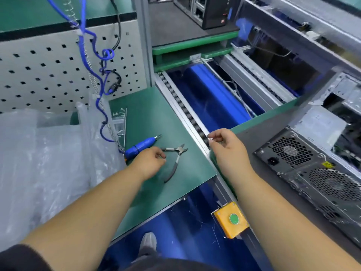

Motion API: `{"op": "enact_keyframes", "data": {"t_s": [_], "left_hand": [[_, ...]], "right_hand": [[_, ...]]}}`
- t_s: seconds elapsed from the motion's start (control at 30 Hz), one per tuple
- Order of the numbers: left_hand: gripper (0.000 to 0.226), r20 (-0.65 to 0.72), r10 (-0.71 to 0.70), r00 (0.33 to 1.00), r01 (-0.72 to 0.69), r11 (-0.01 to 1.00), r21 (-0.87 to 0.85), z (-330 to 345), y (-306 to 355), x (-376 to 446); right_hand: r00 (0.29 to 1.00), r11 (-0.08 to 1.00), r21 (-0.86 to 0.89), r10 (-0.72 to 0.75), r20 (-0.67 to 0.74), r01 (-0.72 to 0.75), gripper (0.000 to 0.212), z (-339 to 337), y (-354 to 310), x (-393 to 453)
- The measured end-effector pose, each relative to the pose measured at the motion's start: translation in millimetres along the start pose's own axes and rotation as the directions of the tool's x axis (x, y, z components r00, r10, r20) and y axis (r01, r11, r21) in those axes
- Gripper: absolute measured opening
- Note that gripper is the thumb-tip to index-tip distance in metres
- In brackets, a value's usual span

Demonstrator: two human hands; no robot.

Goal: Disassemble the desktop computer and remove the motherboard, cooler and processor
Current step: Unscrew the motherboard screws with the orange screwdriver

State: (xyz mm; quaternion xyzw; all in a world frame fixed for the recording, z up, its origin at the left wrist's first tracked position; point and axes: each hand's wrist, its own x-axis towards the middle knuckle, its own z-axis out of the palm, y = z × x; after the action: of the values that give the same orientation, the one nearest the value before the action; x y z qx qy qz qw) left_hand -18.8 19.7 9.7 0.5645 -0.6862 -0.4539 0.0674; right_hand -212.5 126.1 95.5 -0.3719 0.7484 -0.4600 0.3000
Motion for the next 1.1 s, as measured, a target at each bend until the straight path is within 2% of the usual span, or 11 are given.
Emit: {"op": "enact_keyframes", "data": {"t_s": [0.13,0.27,0.37,0.43,0.53,0.67,0.83,0.9,1.0,1.1], "left_hand": [[0.011,-0.139,-0.124,0.982,0.145,0.978,0.153,-9.0,-26.0,0.8],[0.04,-0.263,-0.315,0.912,0.395,0.848,0.352,-26.0,-45.5,-2.4],[0.048,-0.363,-0.372,0.854,0.499,0.783,0.371,-34.1,-58.7,-5.5],[0.05,-0.401,-0.338,0.851,0.495,0.77,0.403,-36.5,-66.1,-5.3],[0.045,-0.371,-0.285,0.884,0.444,0.761,0.473,-37.4,-71.3,-3.9],[0.038,-0.37,-0.26,0.892,0.425,0.762,0.488,-38.4,-72.0,-0.1],[0.019,-0.34,-0.297,0.892,0.417,0.833,0.365,-40.7,-68.6,-6.3],[0.028,-0.324,-0.291,0.9,0.4,0.847,0.35,-39.0,-61.4,-13.8],[0.027,-0.312,-0.289,0.905,0.39,0.857,0.336,-31.8,-48.8,-31.7],[0.028,-0.304,-0.294,0.906,0.372,0.895,0.244,-17.5,-39.6,-57.5]], "right_hand": [[0.999,0.999,-0.038,0.015,0.042,-0.013,0.013,13.5,-1.8,2.1],[0.996,0.999,-0.048,0.012,0.086,-0.008,0.014,23.2,-2.9,1.4],[0.993,0.999,-0.049,0.026,0.112,-0.02,0.015,29.2,-2.2,0.1],[0.992,0.999,-0.041,0.022,0.128,-0.017,0.016,31.9,-1.1,-1.3],[0.989,0.998,-0.065,0.018,0.147,-0.008,0.016,34.1,-0.2,-2.3],[0.986,0.997,-0.073,0.012,0.164,0.0,0.016,35.4,-1.2,-3.7],[0.986,0.998,-0.067,-0.002,0.168,0.014,0.016,31.3,-1.4,-8.8],[0.986,0.998,-0.057,-0.022,0.167,0.032,0.016,27.7,-0.5,-11.6],[0.984,0.999,-0.033,-0.034,0.176,0.04,0.016,20.8,1.7,-20.7],[0.977,0.998,-0.014,-0.052,0.207,0.057,0.015,13.7,7.9,-37.7]]}}
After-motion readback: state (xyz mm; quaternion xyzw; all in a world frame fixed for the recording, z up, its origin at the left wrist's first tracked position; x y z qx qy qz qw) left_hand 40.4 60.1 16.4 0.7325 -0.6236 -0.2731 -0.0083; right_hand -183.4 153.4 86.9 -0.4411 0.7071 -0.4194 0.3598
